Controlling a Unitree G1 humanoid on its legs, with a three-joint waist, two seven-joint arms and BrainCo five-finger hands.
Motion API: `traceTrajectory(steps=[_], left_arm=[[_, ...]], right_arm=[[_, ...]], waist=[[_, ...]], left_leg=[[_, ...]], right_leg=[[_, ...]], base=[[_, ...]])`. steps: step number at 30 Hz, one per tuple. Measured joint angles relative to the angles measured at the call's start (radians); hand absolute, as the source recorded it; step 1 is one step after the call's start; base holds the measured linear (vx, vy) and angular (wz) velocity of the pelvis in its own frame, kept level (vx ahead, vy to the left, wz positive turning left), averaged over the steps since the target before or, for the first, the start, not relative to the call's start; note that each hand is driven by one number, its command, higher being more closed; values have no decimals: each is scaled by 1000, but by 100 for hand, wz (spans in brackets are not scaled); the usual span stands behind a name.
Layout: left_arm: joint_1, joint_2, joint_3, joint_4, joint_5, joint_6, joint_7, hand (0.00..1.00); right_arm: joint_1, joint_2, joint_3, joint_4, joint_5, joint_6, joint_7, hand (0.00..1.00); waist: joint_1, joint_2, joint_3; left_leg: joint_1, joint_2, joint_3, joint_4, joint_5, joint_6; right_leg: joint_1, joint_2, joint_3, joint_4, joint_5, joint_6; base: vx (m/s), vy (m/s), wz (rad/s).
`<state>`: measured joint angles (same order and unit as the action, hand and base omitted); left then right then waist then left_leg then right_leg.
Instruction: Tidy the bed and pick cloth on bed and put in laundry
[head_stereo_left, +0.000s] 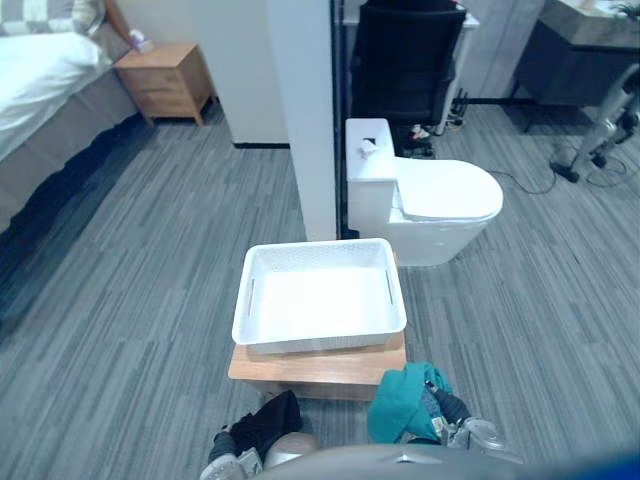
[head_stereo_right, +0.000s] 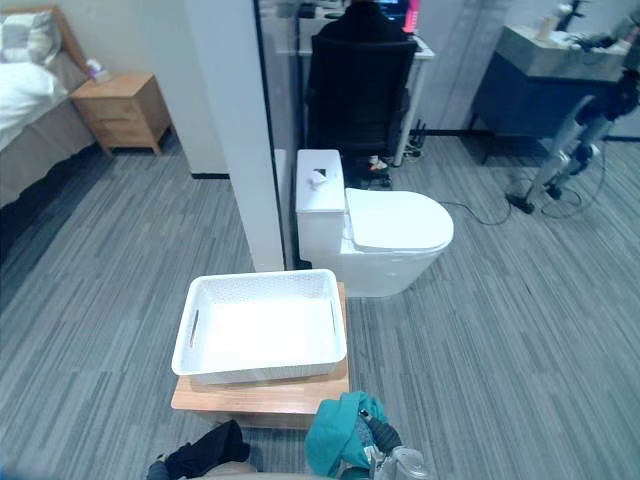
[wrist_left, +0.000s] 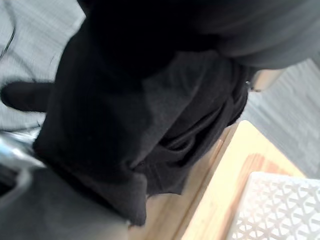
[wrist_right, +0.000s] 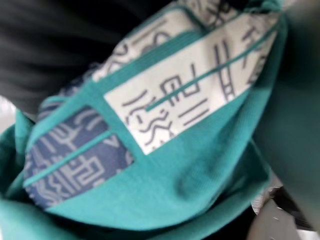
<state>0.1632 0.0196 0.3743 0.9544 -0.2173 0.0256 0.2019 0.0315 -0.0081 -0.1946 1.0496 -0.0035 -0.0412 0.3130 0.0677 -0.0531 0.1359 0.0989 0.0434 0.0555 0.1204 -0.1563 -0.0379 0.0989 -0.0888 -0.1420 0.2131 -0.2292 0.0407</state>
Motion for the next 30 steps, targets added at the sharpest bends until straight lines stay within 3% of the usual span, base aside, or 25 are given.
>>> traceTrajectory(steps=[1, 4, 6, 8, 9, 13, 15, 18, 22, 26, 30], left_arm=[[0, 7, -2, -18, 4, -6, 0, 100], [-2, 16, -18, -30, 47, -26, -5, 100], [6, 25, -57, -29, 55, -39, -6, 100], [5, 37, -89, -26, 54, -50, -8, 100], [6, 42, -97, -22, 54, -56, -11, 100], [1, 40, -109, 5, 59, -58, -34, 100], [4, 35, -114, 27, 85, -58, -44, 100], [0, 37, -128, 58, 90, -60, -52, 100], [-2, 41, -124, 62, 93, -58, -80, 100], [9, 45, -95, 61, 122, -16, -132, 100], [9, 70, -95, 59, 121, 24, -187, 100]], right_arm=[[7, 7, -14, 4, 3, 14, 0, 100], [27, 2, -35, 12, 54, 30, -3, 100], [25, 1, -35, 17, 64, 35, 0, 100], [23, 4, -40, 18, 71, 36, 16, 100], [20, 4, -55, 18, 72, 37, 29, 100], [21, -8, -86, 29, 126, 41, 30, 100], [20, -20, -116, 27, 262, 73, -38, 100], [38, -33, -197, 29, 350, 82, -175, 100], [53, -46, -320, 27, 396, 75, -359, 100], [78, -75, -450, -47, 414, 43, -477, 100], [81, -159, -515, -183, 375, -55, -490, 100]], waist=[[-14, -16, -7], [-20, -29, -10], [-18, -14, -10], [-19, -13, -14], [-18, -15, -15], [-30, 6, -10], [-54, 33, -14], [-63, 50, -16], [-71, 52, -18], [-76, 53, -18], [-78, 50, -21]], left_leg=[[-25, 2, 126, 11, 8, 13], [-44, -1, 280, 70, 17, 42], [-35, -6, 258, 72, 24, 52], [-28, -15, 232, 58, 25, 52], [-23, -31, 220, 32, 25, 52], [39, -50, 203, -106, 105, 42], [87, -46, 200, -213, 157, 32], [94, -35, 192, -225, 159, 28], [89, -35, 202, -226, 158, 26], [90, -34, 244, -226, 146, 21], [89, -41, 286, -226, 125, 27]], right_leg=[[11, -20, -54, 0, 2, 3], [52, -50, -105, 25, 9, 13], [41, -55, -102, 74, 4, 18], [54, -45, -69, -15, -10, 20], [54, -46, -61, -68, 26, 17], [66, -49, -62, -76, 24, 19], [67, -32, -63, -76, 24, 19], [74, -20, -63, -75, 24, 19], [70, -19, -54, -90, 24, 17], [58, -15, -11, -104, 29, 28], [49, -21, 22, -112, 31, 30]], base=[[115, 79, 100], [122, 155, 111], [61, 144, 64], [-51, 101, 47], [-58, 22, 37], [-19, -49, 12], [-33, -86, 6], [-79, -46, 7], [-139, 4, -4], [-88, 41, -26], [-1, 66, -28]])
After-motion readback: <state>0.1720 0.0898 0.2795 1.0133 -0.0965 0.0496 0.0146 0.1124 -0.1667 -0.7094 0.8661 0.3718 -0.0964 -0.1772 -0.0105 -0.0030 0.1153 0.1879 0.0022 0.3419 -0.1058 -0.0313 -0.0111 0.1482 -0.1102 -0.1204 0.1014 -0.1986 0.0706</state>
